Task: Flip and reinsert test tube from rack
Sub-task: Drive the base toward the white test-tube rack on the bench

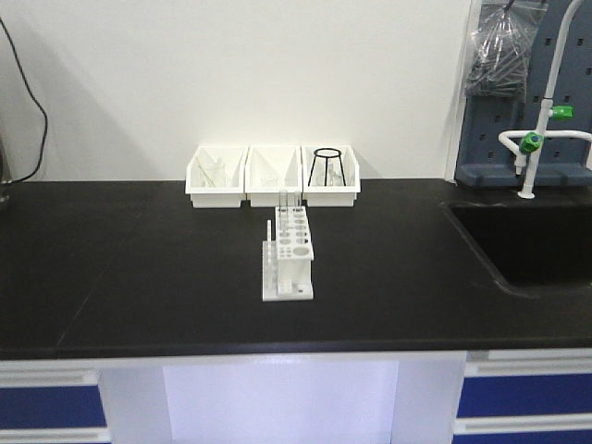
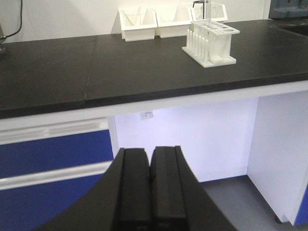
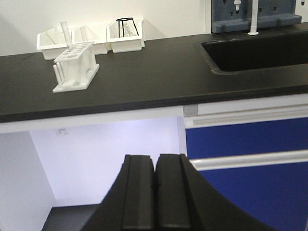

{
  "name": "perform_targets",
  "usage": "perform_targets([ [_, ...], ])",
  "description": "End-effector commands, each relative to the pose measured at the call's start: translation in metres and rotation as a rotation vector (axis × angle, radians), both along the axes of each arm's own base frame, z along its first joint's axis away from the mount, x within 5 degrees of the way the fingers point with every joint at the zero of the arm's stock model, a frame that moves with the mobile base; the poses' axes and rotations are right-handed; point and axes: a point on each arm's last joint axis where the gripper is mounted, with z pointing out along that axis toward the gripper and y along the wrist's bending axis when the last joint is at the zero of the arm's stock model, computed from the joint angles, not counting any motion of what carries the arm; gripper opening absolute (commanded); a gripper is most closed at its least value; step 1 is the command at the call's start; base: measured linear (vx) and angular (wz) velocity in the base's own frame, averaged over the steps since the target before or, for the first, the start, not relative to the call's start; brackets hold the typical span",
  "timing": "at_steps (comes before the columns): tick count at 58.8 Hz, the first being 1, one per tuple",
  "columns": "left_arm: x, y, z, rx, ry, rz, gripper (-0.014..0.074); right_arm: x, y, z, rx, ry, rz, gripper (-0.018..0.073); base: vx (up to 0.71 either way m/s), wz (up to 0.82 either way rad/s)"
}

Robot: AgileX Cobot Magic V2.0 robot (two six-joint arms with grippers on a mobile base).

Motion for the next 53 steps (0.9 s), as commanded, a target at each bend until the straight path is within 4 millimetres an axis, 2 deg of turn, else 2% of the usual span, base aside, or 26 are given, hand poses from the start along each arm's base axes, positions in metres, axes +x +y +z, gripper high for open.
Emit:
perform_targets([
  [1,0.0,-0.0013,0.0089,-0.022,-0.089,-0.014,-0.0006,-0.0001,0.001,0.0079,-0.014,-0.1,0.014,-0.0011,0.42,-0.01],
  [53,0.0,-0.0013,0.0089,-0.022,-0.089,-0.014,-0.0006,-0.0001,0.001,0.0077,-0.014,-0.098,0.014,-0.0011,0.39,0.02],
])
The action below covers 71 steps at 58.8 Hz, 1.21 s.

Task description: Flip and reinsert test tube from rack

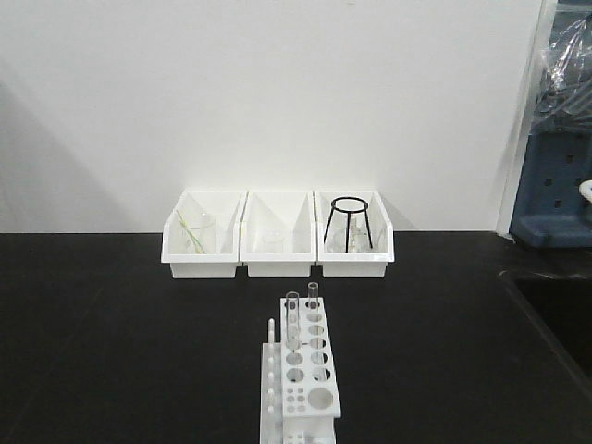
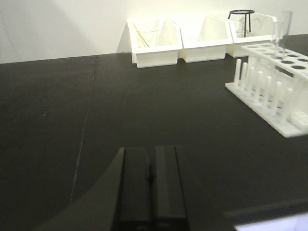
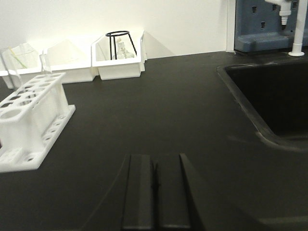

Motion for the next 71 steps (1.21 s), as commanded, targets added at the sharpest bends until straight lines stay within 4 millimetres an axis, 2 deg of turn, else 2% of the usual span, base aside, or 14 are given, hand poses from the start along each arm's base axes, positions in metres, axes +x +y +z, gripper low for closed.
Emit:
perform_targets([
  [1,0.0,-0.001,0.009,-0.022,-0.089,-0.014,-0.0006,0.0,0.001,0.008,-0.014,-0.098,0.013,-0.0011,0.33,0.0],
  [29,0.0,-0.001,0.009,-0.022,-0.089,-0.014,-0.0006,0.0,0.001,0.008,-0.014,-0.099,0.013,-0.0011,0.26,0.01],
  [57,0.0,-0.001,0.009,-0.022,-0.089,-0.014,-0.0006,0.0,0.001,0.01,0.0,-0.123,0.016,-0.0011,0.05,0.0],
  [64,0.0,-0.001,0.009,-0.022,-0.089,-0.014,-0.0006,-0.003,0.003,0.036,0.058,-0.315,0.036,-0.0011,0.0,0.0],
  [71,0.0,-0.001,0.009,-0.022,-0.089,-0.014,-0.0006,-0.019,0.003,0.096,0.062,-0.55,0.048,-0.0011,0.0,0.0],
])
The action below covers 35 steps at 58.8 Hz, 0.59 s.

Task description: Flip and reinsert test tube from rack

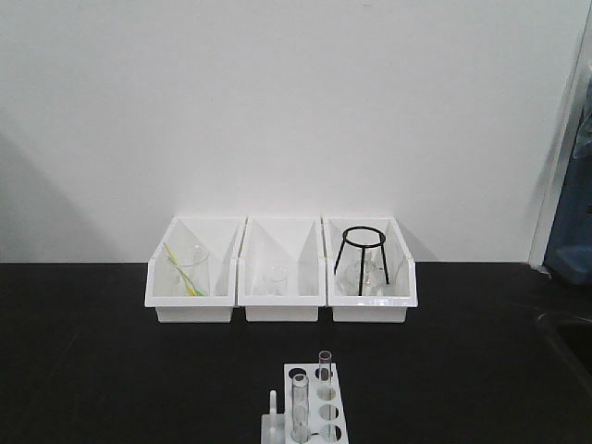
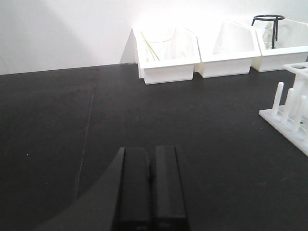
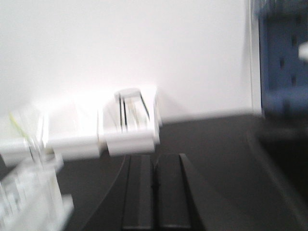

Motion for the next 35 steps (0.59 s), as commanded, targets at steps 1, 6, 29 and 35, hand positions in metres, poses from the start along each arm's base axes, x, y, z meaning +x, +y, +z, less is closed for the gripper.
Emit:
perform_targets([
  [1,0.0,-0.001,0.009,-0.022,-0.089,-0.014,-0.0006,-0.02,0.0,0.072,0.017,-0.342,0.018,-0.0011,0.0,0.0],
  [6,0.0,-0.001,0.009,-0.022,-0.089,-0.014,-0.0006,-0.023,0.0,0.112,0.008,-0.365,0.01,-0.0011,0.0,0.0],
  [29,0.0,-0.001,0.009,-0.022,-0.089,-0.014,-0.0006,0.068,0.004,0.194,-0.084,-0.084,-0.017,-0.0011,0.0,0.0],
  [35,0.0,-0.001,0.009,-0.022,-0.089,-0.014,-0.0006,0.083,0.006,0.188,-0.088,-0.038,-0.014,0.0,0.0,0.0],
])
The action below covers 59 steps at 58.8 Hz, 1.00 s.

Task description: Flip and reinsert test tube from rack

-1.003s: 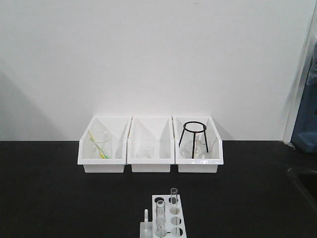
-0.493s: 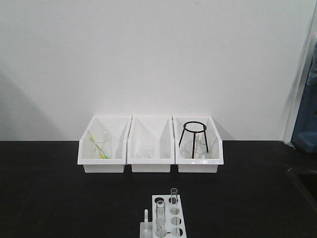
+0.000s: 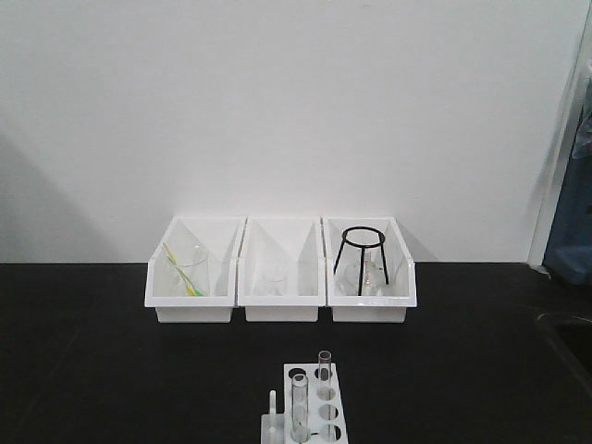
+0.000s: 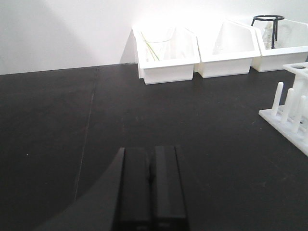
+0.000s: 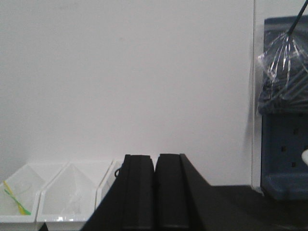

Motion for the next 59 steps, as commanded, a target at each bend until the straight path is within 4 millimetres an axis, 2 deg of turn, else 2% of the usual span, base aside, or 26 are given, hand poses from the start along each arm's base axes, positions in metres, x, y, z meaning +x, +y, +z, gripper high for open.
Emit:
perform_targets([
  [1,0.0,-0.001,0.009,-0.022,-0.089,-0.014,-0.0006,0.009,0.002,0.013,-0.018,-0.065,0.007,0.0006,0.0,0.0],
  [7,0.0,-0.001,0.009,-0.022,-0.089,-0.014,-0.0006,0.017,0.002,0.008,-0.021,-0.023,0.006,0.0054,0.0,0.0],
  [13,0.0,-0.001,0.009,-0.022,-0.089,-0.014,-0.0006,0.02,0.002,0.005,-0.023,0.009,0.003,0.0148,0.0,0.0],
  [24,0.0,-0.001,0.009,-0.022,-0.089,-0.014,-0.0006,0.02,0.002,0.003,-0.024,0.021,0.001,0.0447,0.0,0.0],
  [29,0.0,-0.001,0.009,-0.022,-0.089,-0.014,-0.0006,0.02,0.002,0.003,-0.024,0.021,0.001,0.0557,0.0,0.0],
  [34,0.0,-0.001,0.009,-0.022,-0.089,-0.014,-0.0006,0.019,0.002,0.008,0.005,-0.026,0.01,0.0618,0.0,0.0],
  [40,0.0,-0.001,0.009,-0.022,-0.089,-0.014,-0.0006,0.019,0.003,0.009,0.015,-0.068,0.019,0.0625,0.0,0.0],
  [47,0.0,-0.001,0.009,-0.022,-0.089,-0.014,-0.0006,0.027,0.01,-0.021,0.008,-0.039,0.064,0.0589,0.0,0.0],
  [59,0.0,-0.001,0.009,-0.022,-0.089,-0.014,-0.0006,0.027,0.043,-0.112,0.002,0.034,0.287,0.0523,0.0,0.0],
])
